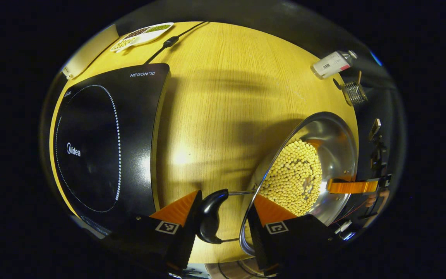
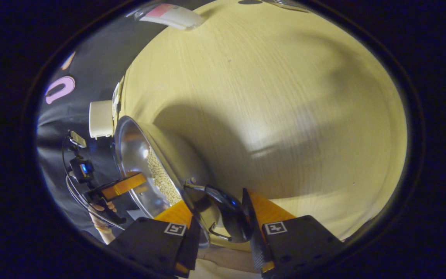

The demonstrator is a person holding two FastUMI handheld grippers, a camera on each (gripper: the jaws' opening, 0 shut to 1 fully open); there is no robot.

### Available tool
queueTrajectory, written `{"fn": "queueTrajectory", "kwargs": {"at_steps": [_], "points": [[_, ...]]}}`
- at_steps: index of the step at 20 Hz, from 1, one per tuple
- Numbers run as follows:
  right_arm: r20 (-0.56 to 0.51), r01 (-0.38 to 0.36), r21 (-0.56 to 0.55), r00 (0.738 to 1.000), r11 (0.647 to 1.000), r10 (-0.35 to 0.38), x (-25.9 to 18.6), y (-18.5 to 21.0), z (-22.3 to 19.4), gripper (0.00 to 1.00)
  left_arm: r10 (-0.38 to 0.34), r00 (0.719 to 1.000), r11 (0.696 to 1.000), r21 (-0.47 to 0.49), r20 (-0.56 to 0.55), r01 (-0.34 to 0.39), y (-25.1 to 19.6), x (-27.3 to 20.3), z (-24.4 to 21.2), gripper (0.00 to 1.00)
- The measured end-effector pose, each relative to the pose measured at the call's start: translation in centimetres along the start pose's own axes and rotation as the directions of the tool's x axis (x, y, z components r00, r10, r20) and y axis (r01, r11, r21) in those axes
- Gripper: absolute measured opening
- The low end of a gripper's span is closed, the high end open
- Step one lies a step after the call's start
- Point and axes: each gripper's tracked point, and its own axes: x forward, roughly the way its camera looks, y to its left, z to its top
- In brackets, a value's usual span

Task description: First push the handle of the pot to place it horizontally, then grasp the pot with both hands and set it on the induction cooktop.

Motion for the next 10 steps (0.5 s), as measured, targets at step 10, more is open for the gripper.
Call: {"fn": "queueTrajectory", "kwargs": {"at_steps": [10], "points": [[0.101,0.076,-0.053,0.992,0.996,-0.070,-0.02,-0.53,0.61,0.55,0.027,0.999,0.998,0.047,0.039,-0.029,-0.47,-0.26,0.02,0.64]]}}
